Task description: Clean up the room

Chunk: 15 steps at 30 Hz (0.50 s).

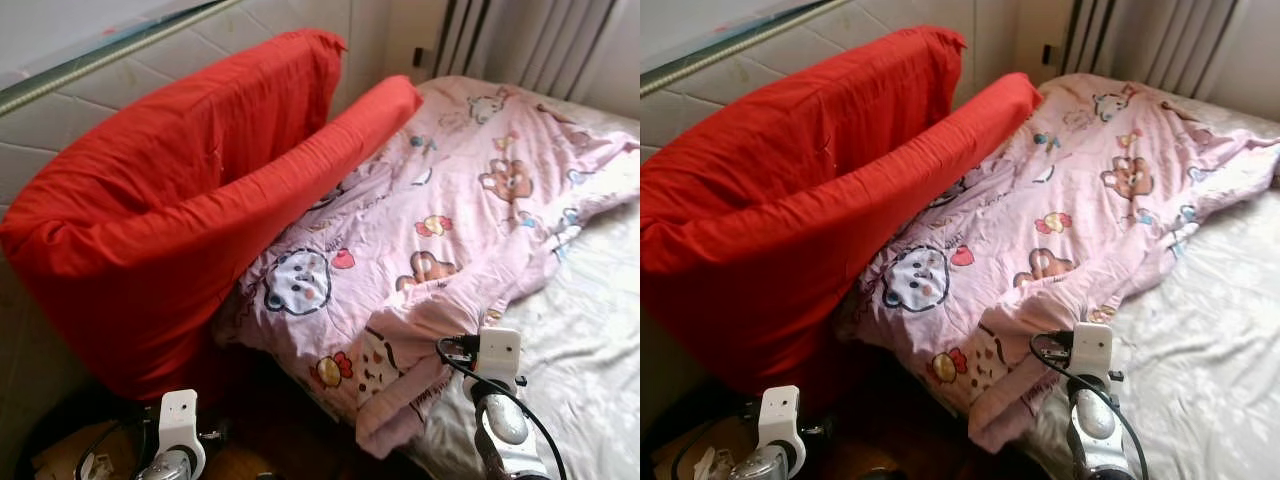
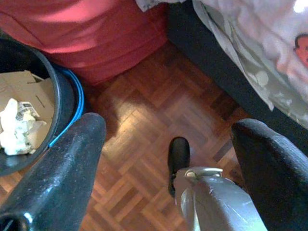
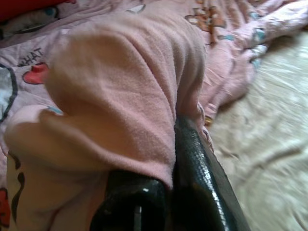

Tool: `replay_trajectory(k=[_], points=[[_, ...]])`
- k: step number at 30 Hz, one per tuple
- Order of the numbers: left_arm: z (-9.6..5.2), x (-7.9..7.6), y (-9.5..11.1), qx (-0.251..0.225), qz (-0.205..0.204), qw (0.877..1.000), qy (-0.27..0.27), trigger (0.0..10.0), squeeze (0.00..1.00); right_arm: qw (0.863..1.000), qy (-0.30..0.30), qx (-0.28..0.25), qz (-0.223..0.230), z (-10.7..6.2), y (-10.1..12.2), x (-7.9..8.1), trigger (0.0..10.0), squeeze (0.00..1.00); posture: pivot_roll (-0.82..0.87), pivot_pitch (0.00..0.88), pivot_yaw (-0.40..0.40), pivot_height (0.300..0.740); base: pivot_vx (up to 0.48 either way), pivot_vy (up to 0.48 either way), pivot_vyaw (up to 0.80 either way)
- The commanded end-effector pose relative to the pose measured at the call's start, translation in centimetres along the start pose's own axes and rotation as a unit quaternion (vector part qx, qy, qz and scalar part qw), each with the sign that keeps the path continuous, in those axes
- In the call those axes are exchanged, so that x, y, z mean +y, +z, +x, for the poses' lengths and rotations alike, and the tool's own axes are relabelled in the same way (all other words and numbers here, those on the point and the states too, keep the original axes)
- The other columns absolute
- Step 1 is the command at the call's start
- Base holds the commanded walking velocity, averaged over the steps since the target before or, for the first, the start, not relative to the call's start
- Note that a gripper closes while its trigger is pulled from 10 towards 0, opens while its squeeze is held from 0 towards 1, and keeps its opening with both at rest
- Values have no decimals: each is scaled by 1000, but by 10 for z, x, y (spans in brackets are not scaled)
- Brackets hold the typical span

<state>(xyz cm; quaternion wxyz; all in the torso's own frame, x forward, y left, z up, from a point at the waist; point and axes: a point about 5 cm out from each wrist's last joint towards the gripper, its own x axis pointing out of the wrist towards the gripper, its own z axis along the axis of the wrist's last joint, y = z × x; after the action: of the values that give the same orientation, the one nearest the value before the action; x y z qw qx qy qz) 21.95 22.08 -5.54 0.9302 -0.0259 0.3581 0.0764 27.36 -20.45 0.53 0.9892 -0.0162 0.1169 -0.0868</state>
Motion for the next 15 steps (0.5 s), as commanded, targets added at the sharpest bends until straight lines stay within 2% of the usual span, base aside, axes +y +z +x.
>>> replay_trajectory(k=[1,15], points=[[-2,6,-8,17,7,1000,5,10000,0,1000,-9,-5,-1,-1,-1,-2,10000,0,46,107,57,740,-274,0,0],[-3,7,-9,17,9,1000,6,10000,0,997,-46,-63,-9,5,20,-8,10000,0,48,107,61,740,-276,0,0]])
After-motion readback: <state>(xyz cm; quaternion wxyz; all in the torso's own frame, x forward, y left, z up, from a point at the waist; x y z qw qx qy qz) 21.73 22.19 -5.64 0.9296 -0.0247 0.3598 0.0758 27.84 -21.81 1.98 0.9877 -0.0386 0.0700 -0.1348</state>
